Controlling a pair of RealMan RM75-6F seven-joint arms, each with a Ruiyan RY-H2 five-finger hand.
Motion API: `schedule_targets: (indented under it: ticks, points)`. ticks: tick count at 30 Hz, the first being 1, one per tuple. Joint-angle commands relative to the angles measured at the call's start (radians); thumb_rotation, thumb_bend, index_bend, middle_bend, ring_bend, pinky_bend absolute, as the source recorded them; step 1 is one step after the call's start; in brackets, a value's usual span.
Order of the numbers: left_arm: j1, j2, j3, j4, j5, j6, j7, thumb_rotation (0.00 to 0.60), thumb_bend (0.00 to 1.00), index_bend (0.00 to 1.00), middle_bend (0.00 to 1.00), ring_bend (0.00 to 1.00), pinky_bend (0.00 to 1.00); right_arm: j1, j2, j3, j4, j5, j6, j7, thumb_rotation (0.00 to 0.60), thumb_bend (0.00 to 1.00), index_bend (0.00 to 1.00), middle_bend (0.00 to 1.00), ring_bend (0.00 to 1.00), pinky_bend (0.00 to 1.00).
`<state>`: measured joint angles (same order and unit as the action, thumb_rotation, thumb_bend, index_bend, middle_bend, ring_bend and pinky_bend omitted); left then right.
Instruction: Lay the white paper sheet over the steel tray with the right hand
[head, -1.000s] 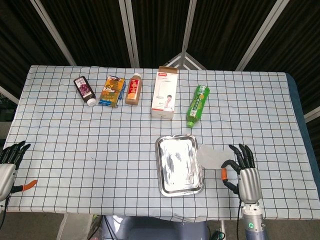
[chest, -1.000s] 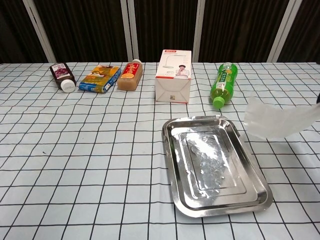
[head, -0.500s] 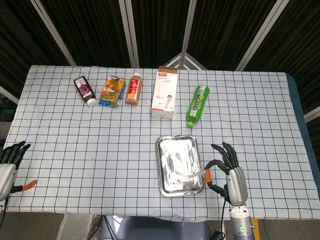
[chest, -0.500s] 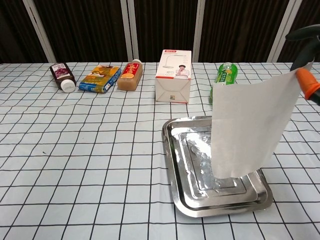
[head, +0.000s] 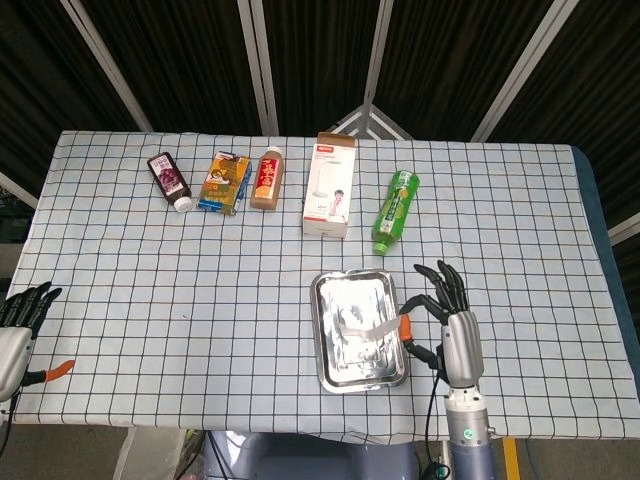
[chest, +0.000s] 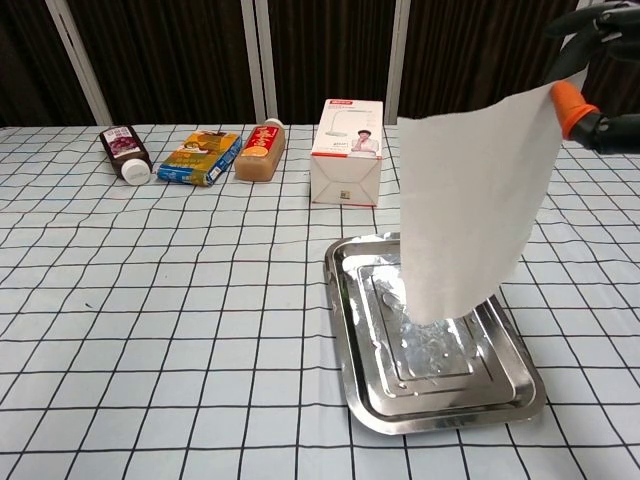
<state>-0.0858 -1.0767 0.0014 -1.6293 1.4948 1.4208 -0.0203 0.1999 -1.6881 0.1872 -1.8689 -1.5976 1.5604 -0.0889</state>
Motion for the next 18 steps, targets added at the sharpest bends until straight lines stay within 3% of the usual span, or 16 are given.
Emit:
schedule_targets:
  ticks: [1,6,13,18]
  points:
    - [0.0,0.0,0.001,0.0,0.001,0.0,0.001,0.6,0.0,0.0,0.0,0.0,0.0,-0.005,-0.014,-0.001,-0.014,0.003,0.014,-0.024,0.6,0.57,0.64,0.21,0.06,0.0]
    - [0.001,0.0,0.002,0.0,0.006,0.003,0.0,0.6,0.0,0.0,0.0,0.0,0.0,-0.049,-0.025,-0.066,-0.002,0.005,0.051,-0.029,0.6,0.57,0.64,0.21,0.06,0.0]
    - [0.001,-0.001,0.005,-0.002,0.018,0.009,0.0,0.6,0.0,0.0,0.0,0.0,0.0,-0.099,-0.042,-0.191,0.13,0.005,0.039,0.007,0.6,0.57,0.64,0.21,0.06,0.0]
    - [0.0,-0.001,0.003,-0.001,0.014,0.008,-0.002,0.6,0.0,0.0,0.0,0.0,0.0,-0.095,-0.048,-0.23,0.195,0.011,-0.015,0.023,0.6,0.57,0.66,0.21,0.06,0.0]
